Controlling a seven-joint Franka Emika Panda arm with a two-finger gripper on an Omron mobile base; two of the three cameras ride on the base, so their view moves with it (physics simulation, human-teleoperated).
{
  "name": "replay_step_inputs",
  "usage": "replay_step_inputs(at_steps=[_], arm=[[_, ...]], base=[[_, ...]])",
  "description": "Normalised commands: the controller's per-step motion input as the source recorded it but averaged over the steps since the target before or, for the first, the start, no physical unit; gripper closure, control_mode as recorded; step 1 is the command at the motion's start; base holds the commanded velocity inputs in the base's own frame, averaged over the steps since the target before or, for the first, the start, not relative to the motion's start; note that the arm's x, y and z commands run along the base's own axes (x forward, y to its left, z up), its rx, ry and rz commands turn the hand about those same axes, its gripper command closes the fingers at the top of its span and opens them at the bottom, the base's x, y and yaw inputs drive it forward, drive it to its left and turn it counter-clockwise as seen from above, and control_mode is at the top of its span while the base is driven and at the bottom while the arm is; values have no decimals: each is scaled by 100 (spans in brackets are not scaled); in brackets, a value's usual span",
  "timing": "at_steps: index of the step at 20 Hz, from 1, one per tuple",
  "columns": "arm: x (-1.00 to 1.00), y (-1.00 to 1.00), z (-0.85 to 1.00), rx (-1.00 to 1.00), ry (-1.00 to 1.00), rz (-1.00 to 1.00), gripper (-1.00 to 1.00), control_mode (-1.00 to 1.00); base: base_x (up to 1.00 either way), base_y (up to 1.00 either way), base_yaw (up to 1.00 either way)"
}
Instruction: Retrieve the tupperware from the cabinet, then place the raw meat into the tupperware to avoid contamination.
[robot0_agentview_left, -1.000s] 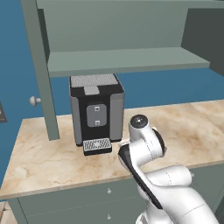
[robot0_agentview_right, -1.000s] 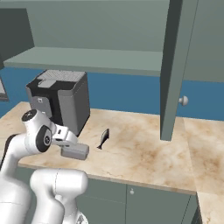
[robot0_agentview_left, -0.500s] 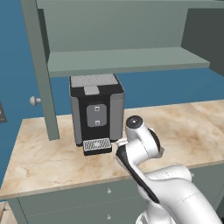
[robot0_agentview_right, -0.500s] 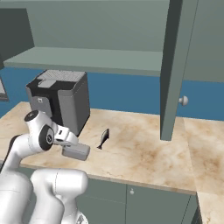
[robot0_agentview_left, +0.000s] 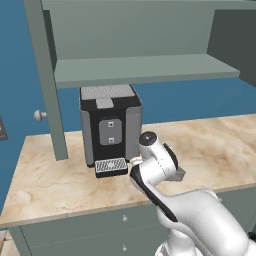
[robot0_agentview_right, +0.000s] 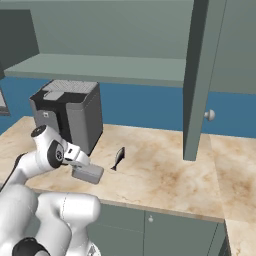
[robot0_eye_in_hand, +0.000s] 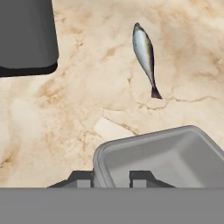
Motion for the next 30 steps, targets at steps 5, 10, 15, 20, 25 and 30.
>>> replay_step_inputs(at_steps=[5,10,15,20,25,30], arm=[[0,0,-16,0,0,-5,100,-100],[0,0,-16,0,0,-4,100,-100],[0,2,-16,0,-1,-4,-100,-100],[0,0,-9,0,-1,-3,-100,-100],[0,0,-2,0,-2,0,-100,-100],[0,0,-1,0,-2,0,-100,-100]], base=[[0,0,0],[0,0,0],[0,0,0],[0,0,0],[0,0,0],[0,0,0]])
